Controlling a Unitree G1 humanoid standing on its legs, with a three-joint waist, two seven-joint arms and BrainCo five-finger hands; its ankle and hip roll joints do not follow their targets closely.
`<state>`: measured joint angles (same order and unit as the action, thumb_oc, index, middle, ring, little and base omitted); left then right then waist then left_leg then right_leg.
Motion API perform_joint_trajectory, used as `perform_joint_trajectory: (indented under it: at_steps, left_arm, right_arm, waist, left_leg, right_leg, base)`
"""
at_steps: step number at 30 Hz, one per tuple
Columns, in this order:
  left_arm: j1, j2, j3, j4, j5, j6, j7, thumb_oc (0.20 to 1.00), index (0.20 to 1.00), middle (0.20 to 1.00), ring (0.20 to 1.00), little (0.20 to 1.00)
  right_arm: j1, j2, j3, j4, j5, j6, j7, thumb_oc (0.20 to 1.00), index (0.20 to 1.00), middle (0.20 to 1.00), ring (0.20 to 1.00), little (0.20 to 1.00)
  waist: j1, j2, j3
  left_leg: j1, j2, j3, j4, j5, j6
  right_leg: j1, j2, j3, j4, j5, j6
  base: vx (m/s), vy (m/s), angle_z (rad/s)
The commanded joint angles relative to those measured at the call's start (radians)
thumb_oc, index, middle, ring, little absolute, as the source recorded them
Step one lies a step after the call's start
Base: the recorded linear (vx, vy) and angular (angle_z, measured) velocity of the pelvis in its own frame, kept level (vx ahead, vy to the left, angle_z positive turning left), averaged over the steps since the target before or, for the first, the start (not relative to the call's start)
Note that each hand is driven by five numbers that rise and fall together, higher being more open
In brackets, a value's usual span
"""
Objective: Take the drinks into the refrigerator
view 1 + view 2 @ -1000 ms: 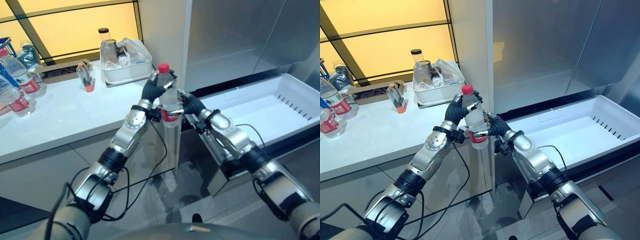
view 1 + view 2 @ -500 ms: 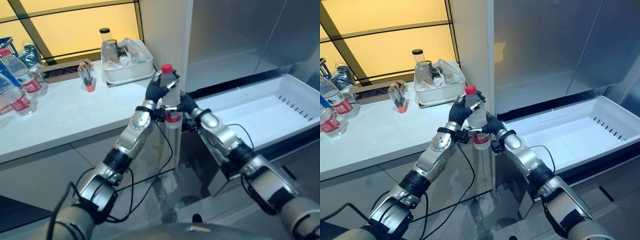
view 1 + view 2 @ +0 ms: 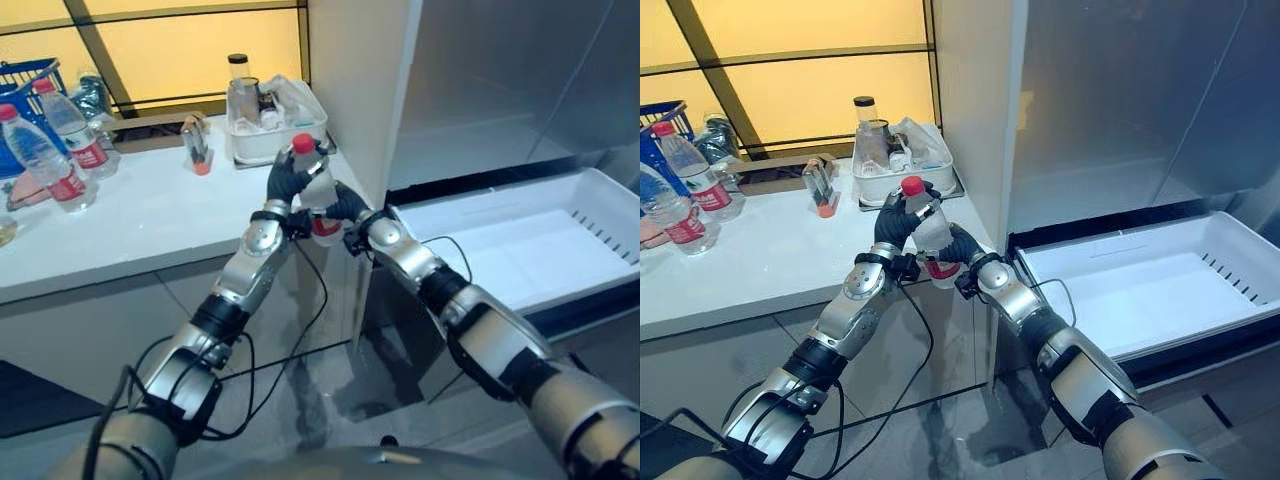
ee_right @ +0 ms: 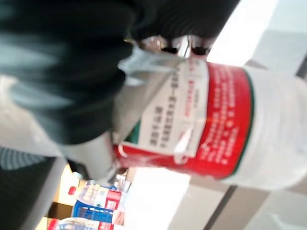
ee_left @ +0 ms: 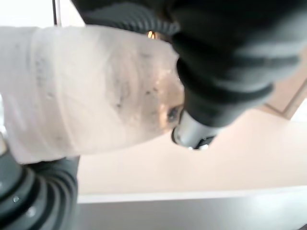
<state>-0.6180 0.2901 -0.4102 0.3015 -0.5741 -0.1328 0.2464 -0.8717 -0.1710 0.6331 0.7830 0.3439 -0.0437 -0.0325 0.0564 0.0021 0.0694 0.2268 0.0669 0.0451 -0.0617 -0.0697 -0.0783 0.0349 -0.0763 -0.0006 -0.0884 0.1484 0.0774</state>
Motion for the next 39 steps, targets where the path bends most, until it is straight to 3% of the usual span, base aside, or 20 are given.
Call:
perform_joint_trajectory:
  at_steps: [1, 2, 3, 10, 19, 24, 28, 34, 38, 39]
  left_arm:
    - [-0.155, -0.177, -0.131, -0.174, -0.068, -0.103, -0.087, 0.2, 0.2, 0.2, 0.2, 0.2]
    - [-0.144, -0.176, -0.125, -0.175, -0.069, -0.103, -0.087, 0.561, 0.561, 0.561, 0.561, 0.561]
    - [-0.132, -0.171, -0.116, -0.175, -0.07, -0.104, -0.087, 1.0, 1.0, 1.0, 1.0, 1.0]
    - [0.016, -0.099, -0.05, -0.256, -0.05, -0.109, -0.108, 1.0, 1.0, 1.0, 1.0, 1.0]
    - [0.425, 0.018, 0.087, -0.387, -0.068, -0.093, -0.264, 1.0, 1.0, 1.0, 1.0, 1.0]
    - [0.507, 0.037, 0.107, -0.376, -0.072, -0.077, -0.301, 1.0, 1.0, 1.0, 1.0, 1.0]
    - [0.566, 0.089, 0.133, -0.361, 0.008, -0.069, -0.326, 1.0, 1.0, 1.0, 1.0, 1.0]
    - [0.635, 0.125, 0.138, -0.356, 0.046, -0.053, -0.353, 1.0, 1.0, 1.0, 1.0, 1.0]
    - [0.655, 0.143, 0.126, -0.358, 0.047, -0.046, -0.376, 1.0, 1.0, 1.0, 1.0, 1.0]
    - [0.655, 0.19, 0.106, -0.393, 0.074, -0.049, -0.407, 1.0, 1.0, 1.0, 1.0, 1.0]
  right_arm:
    - [-0.094, 0.041, -0.027, -0.018, 0.021, -0.027, -0.041, 0.2, 0.2, 0.2, 0.2, 0.2]
    - [-0.073, 0.028, -0.035, -0.045, 0.033, -0.032, -0.042, 0.2, 0.2, 0.2, 0.2, 0.2]
    - [-0.053, 0.01, -0.047, -0.069, 0.045, -0.037, -0.04, 0.2, 0.2, 0.2, 0.2, 0.2]
    - [0.085, -0.098, -0.143, -0.235, 0.092, -0.072, -0.033, 0.2, 0.2, 0.2, 0.2, 0.2]
    - [0.251, -0.304, -0.378, -0.424, 0.122, -0.148, -0.041, 0.2, 0.2, 0.2, 0.2, 0.2]
    - [0.324, -0.371, -0.46, -0.508, 0.101, -0.167, -0.048, 0.2, 0.2, 0.2, 0.2, 0.2]
    - [0.377, -0.455, -0.548, -0.566, 0.081, -0.183, -0.054, 0.2, 0.2, 0.2, 0.2, 0.2]
    - [0.401, -0.559, -0.63, -0.588, 0.091, -0.197, -0.063, 0.2, 0.2, 0.2, 0.2, 0.2]
    - [0.393, -0.624, -0.623, -0.533, 0.036, -0.173, -0.067, 0.2, 0.2, 0.2, 0.2, 0.2]
    - [0.38, -0.664, -0.595, -0.447, 0.001, -0.15, -0.059, 0.2, 0.2, 0.2, 0.2, 0.2]
  waist:
    - [0.03, -0.007, -0.015]
    - [0.03, -0.008, -0.015]
    - [0.029, -0.008, -0.013]
    - [0.035, -0.012, -0.009]
    - [0.053, -0.029, 0.001]
    - [0.053, -0.035, 0.001]
    - [0.048, -0.038, 0.002]
    - [0.038, -0.039, 0.003]
    - [0.034, -0.037, 0.007]
    - [0.034, -0.039, 0.011]
  left_leg:
    - [-0.07, -0.061, 0.011, 0.013, -0.002, 0.095]
    - [-0.07, -0.061, 0.011, 0.012, -0.002, 0.095]
    - [-0.071, -0.061, 0.011, 0.012, -0.001, 0.095]
    - [-0.071, -0.06, 0.015, 0.01, -0.001, 0.093]
    - [-0.085, -0.057, 0.016, 0.009, -0.001, 0.092]
    - [-0.093, -0.058, 0.011, 0.009, -0.001, 0.093]
    - [-0.106, -0.061, 0.011, 0.012, 0.01, 0.092]
    - [-0.116, -0.062, 0.018, 0.014, 0.01, 0.091]
    - [-0.114, -0.061, 0.017, 0.012, -0.001, 0.09]
    - [-0.118, -0.06, 0.017, 0.014, -0.002, 0.089]
  right_leg:
    - [0.016, 0.001, 0.005, 0.148, -0.14, 0.026]
    - [0.017, 0.001, 0.004, 0.147, -0.139, 0.026]
    - [0.017, 0.0, 0.004, 0.146, -0.139, 0.027]
    - [0.02, 0.0, 0.002, 0.13, -0.135, 0.027]
    - [0.019, 0.001, 0.002, 0.103, -0.127, 0.027]
    - [0.014, 0.003, 0.0, 0.1, -0.127, 0.027]
    - [0.005, 0.004, 0.002, 0.096, -0.116, 0.026]
    - [-0.004, 0.005, 0.006, 0.089, -0.112, 0.028]
    - [-0.003, 0.008, 0.007, 0.087, -0.12, 0.031]
    - [-0.006, 0.009, 0.009, 0.088, -0.119, 0.031]
  base:
    - [0.0, 0.0, 0.0]
    - [-0.03, 0.001, 0.05]
    - [-0.01, 0.002, 0.06]
    - [0.0, -0.001, 0.04]
    - [0.0, 0.0, 0.0]
    - [0.0, -0.004, 0.01]
    - [0.0, 0.0, 0.0]
    - [0.02, 0.001, 0.01]
    - [0.03, 0.002, -0.01]
    - [0.0, 0.0, 0.0]
